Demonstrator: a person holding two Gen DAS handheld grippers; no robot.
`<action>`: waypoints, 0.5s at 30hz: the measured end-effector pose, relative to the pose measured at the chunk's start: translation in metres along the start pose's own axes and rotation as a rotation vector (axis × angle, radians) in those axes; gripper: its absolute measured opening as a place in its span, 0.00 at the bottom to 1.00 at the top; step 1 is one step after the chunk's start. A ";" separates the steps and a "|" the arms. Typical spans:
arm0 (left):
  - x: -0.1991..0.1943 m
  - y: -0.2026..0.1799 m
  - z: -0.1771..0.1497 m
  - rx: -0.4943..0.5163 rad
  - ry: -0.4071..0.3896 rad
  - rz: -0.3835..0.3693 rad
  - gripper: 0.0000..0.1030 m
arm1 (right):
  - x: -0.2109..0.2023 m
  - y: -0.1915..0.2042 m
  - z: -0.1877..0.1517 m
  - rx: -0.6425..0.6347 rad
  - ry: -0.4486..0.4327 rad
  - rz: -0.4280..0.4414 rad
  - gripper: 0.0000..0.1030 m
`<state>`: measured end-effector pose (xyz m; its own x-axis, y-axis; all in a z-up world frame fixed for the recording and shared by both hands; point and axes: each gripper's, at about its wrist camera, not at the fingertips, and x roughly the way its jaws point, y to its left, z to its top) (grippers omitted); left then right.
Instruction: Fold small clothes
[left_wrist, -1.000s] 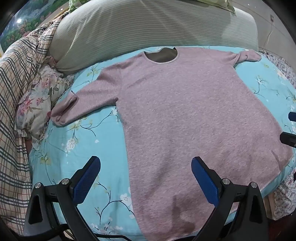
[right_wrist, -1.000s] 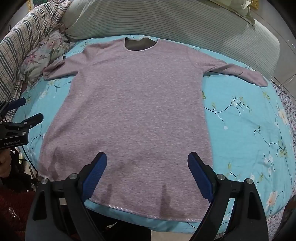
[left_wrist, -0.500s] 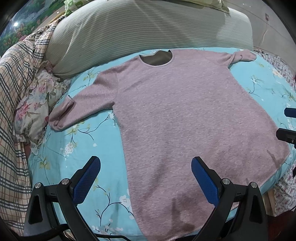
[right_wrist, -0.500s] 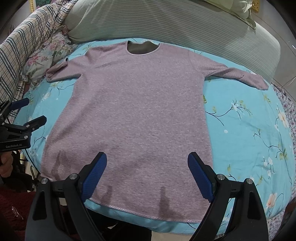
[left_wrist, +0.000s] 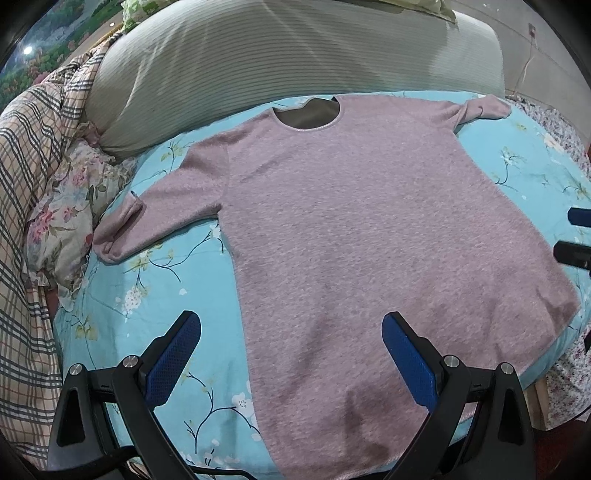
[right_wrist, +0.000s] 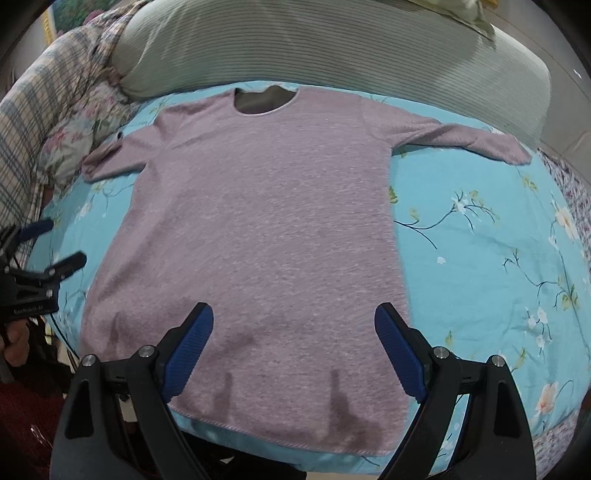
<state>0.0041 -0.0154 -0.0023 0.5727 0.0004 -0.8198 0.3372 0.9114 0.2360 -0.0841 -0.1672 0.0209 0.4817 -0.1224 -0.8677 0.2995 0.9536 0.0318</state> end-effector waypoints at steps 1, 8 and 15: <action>0.001 0.000 0.000 0.000 -0.013 0.003 0.96 | 0.002 -0.006 0.002 0.014 -0.001 0.000 0.87; 0.014 0.004 0.011 -0.057 -0.010 -0.066 0.96 | 0.014 -0.051 0.022 0.119 -0.016 0.005 0.87; 0.036 0.002 0.034 -0.079 0.022 -0.071 0.96 | 0.033 -0.124 0.061 0.273 -0.049 -0.008 0.87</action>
<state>0.0503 -0.0273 -0.0137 0.5328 -0.0572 -0.8443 0.3161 0.9390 0.1358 -0.0549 -0.3061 0.0187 0.5162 -0.1489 -0.8434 0.5112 0.8437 0.1639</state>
